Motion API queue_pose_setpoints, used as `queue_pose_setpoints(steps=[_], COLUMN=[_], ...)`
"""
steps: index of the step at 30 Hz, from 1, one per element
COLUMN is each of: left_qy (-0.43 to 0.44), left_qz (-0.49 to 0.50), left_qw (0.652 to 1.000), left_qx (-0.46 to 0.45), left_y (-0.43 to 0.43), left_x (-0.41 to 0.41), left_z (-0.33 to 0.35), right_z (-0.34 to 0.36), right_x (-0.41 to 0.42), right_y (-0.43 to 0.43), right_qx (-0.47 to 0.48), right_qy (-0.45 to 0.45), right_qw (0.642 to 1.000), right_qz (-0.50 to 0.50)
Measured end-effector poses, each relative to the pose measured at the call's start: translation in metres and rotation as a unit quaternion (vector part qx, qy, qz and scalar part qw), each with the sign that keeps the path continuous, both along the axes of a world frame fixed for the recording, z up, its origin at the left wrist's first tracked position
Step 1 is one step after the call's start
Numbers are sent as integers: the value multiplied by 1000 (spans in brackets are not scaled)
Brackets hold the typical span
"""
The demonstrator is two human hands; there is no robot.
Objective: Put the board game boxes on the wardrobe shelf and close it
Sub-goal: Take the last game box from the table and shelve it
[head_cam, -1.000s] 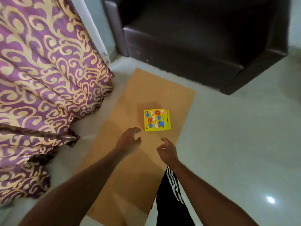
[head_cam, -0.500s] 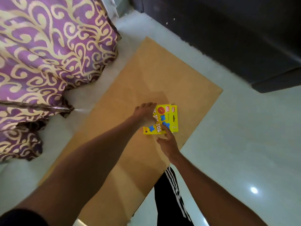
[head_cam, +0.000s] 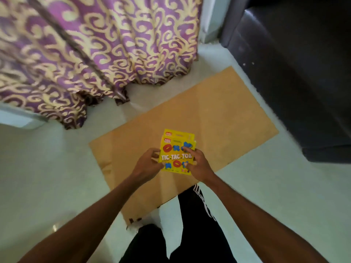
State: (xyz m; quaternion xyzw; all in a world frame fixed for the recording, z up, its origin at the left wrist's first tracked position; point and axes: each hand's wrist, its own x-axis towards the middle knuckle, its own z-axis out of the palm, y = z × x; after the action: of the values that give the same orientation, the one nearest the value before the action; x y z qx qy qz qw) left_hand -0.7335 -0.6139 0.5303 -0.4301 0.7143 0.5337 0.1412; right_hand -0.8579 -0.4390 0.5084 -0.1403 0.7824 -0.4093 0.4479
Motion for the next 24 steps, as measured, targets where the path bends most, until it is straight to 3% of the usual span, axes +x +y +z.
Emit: queue_pose_setpoints(steps=[5,14,24], left_qy=[58,119,133], left_qz=[88,236,465], left_qw=[994,959,846], left_qx=[-40,-102,-225], left_y=[-9,-32,-72], left_x=[159,406,621], left_z=[51,100,130], right_z=[49,107,145], right_x=[112,312,514], right_y=[-48,-138,-284], right_qx=[-57,-110,-202], right_qy=[71,123,143], right_qw=[983,939,814], right_qz=[160,300,525])
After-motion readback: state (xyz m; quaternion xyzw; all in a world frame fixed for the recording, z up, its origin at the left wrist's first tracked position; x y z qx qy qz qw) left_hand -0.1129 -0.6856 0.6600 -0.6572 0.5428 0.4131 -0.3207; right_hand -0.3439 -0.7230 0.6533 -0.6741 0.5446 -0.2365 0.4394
